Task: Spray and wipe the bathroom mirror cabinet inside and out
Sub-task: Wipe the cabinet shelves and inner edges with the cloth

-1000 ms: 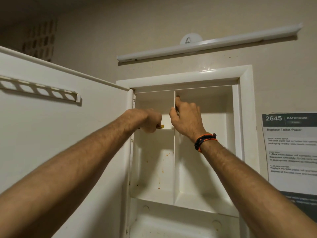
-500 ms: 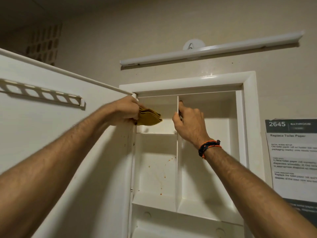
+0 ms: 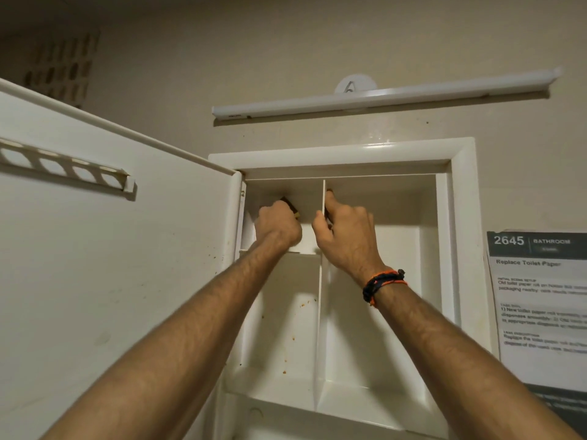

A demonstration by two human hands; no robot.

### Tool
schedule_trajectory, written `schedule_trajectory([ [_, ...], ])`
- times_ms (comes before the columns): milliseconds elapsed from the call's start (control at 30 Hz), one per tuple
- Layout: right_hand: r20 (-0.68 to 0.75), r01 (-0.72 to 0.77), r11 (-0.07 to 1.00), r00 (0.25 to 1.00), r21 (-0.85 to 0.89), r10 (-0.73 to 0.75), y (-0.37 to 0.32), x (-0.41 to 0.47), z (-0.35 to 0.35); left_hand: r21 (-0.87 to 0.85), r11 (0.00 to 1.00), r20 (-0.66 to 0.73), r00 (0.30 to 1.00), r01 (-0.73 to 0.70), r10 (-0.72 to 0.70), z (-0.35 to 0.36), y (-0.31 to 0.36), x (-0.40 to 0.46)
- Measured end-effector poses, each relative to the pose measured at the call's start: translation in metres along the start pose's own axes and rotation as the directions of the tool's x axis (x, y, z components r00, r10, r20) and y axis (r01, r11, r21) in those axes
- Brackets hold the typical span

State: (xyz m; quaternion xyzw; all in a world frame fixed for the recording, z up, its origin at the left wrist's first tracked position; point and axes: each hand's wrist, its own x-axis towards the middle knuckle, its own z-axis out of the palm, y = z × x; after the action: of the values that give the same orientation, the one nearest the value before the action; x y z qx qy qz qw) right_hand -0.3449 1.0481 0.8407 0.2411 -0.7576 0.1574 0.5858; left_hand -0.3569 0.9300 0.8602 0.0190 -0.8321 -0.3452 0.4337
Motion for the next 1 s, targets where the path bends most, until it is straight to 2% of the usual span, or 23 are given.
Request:
schedule_trajectory([
  [200,-0.03,0.014,1.0,0.999,-0.008,-0.015,0.002,-0.001,0.004,0.041,0.972,0.091,0.97,-0.229,0.225,0.004,-0.011,-0.005],
  [367,-0.057,0.001,1.0,0.998,-0.029,-0.003,0.002,0.0,0.006,0.06,0.89,0.313,0.855,-0.453,0.414,-0.005,-0.004,-0.014],
  [533,-0.025,-0.012,0.998,1.0,-0.058,0.01,0.002,0.003,0.002,0.241,0.788,0.545,0.75,-0.567,0.373,-0.032,0.001,-0.009],
  [700,0.022,-0.003,0.999,1.0,-0.033,0.003,0.002,0.003,-0.003,0.256,0.748,0.649,0.682,-0.613,0.337,-0.058,0.01,-0.009],
  [1000,0.077,-0.038,0.999,0.996,-0.023,0.039,-0.008,0.002,-0.012,0.183,0.807,0.633,0.695,-0.561,0.339,-0.085,-0.001,-0.027],
])
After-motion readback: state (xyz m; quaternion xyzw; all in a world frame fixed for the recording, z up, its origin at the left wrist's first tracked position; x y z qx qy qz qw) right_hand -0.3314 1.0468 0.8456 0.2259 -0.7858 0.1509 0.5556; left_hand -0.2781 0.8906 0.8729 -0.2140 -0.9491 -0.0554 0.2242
